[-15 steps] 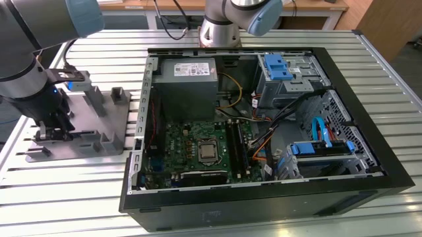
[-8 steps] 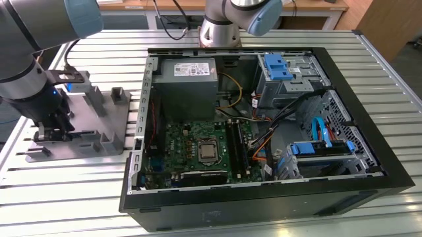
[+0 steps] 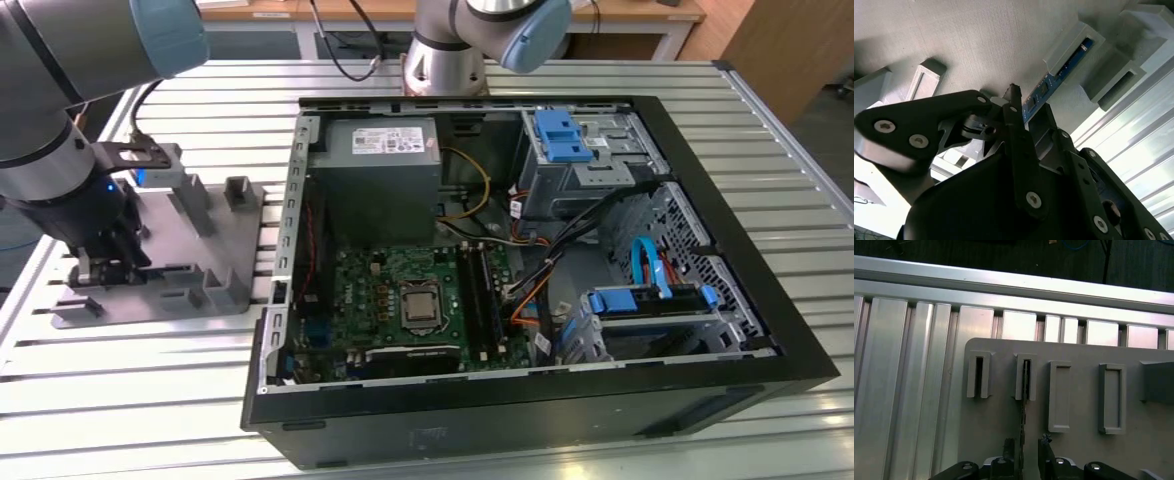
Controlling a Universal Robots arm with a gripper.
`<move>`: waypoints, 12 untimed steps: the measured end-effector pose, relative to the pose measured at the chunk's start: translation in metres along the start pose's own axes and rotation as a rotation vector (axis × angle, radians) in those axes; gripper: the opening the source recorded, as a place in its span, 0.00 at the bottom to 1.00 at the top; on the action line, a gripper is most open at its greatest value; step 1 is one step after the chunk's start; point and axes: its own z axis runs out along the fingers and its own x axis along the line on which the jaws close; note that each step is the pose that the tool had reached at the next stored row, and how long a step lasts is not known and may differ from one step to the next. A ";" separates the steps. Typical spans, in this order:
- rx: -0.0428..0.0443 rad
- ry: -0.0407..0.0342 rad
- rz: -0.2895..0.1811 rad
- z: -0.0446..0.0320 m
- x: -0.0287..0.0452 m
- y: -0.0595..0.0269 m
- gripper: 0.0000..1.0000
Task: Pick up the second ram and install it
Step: 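Pick up the second ram and move it above second insertion slot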
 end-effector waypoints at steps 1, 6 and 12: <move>0.0000 0.0000 0.000 0.0000 0.0000 0.0000 0.28; 0.0000 0.0000 0.000 0.0000 0.0000 0.0000 0.14; 0.0000 0.0000 0.001 0.0001 0.0000 0.0000 0.14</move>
